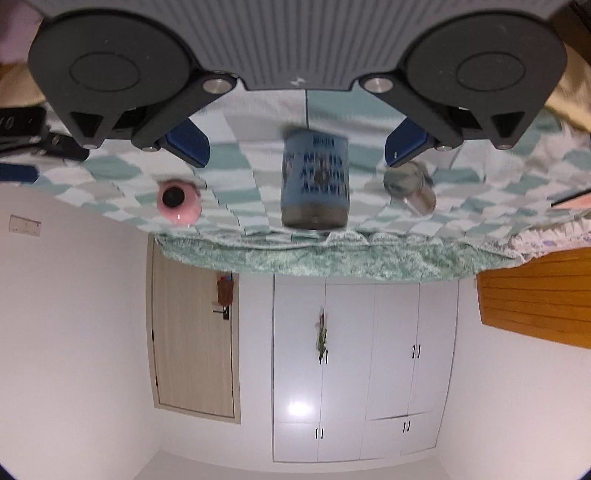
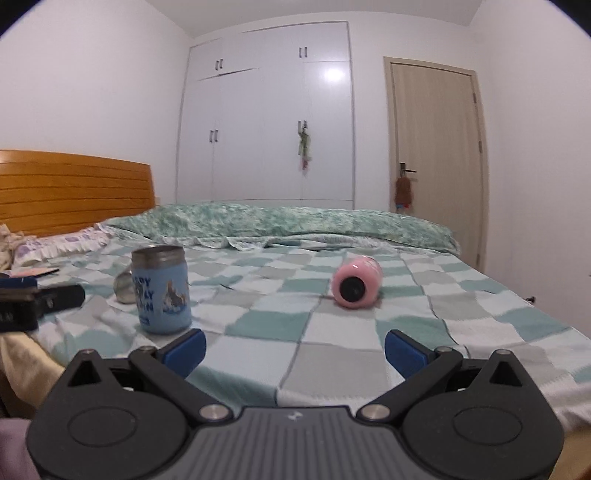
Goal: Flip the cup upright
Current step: 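Open the right gripper and withdraw it from the cup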
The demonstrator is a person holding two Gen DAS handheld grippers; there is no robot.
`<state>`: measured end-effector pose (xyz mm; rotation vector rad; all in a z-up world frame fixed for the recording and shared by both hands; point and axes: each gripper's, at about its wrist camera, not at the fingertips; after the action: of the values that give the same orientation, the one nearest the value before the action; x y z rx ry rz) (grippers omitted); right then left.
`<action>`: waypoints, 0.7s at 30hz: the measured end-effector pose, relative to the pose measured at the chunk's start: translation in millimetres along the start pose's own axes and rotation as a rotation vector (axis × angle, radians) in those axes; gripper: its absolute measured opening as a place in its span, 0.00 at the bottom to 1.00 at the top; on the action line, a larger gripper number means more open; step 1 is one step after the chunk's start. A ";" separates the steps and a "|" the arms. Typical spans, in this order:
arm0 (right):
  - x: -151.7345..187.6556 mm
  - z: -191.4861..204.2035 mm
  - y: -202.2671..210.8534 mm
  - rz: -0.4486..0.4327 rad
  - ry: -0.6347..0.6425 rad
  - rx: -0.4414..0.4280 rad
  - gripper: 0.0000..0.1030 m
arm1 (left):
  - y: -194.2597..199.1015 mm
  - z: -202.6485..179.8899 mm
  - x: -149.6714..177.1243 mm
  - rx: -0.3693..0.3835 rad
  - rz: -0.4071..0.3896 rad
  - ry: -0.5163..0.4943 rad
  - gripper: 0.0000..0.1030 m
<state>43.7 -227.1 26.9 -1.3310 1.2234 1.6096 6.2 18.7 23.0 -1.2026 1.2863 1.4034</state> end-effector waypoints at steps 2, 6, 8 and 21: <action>5.2 0.3 4.6 -0.014 0.007 0.026 1.00 | 1.5 0.2 9.9 -0.010 -0.011 -0.004 1.00; 13.0 2.8 7.8 -0.049 0.008 0.056 1.00 | 4.1 -3.3 24.2 -0.041 -0.027 -0.024 1.00; 14.9 3.7 8.7 -0.061 0.008 0.058 1.00 | 6.3 -3.4 24.6 -0.042 -0.044 -0.028 1.00; 16.6 7.2 14.7 -0.101 0.019 0.056 1.00 | 8.5 -5.5 27.2 -0.038 -0.056 -0.047 1.00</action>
<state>24.2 -225.5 14.3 -1.3538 1.1842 1.4855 -6.1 12.0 -2.5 -1.2144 1.1896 1.4133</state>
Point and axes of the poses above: each gripper's, at about its wrist camera, not at the fingertips, and y roughly against the way its jaws point, z to its left, x to its underside, and after that the axes turned 4 degrees about -x, right-handed
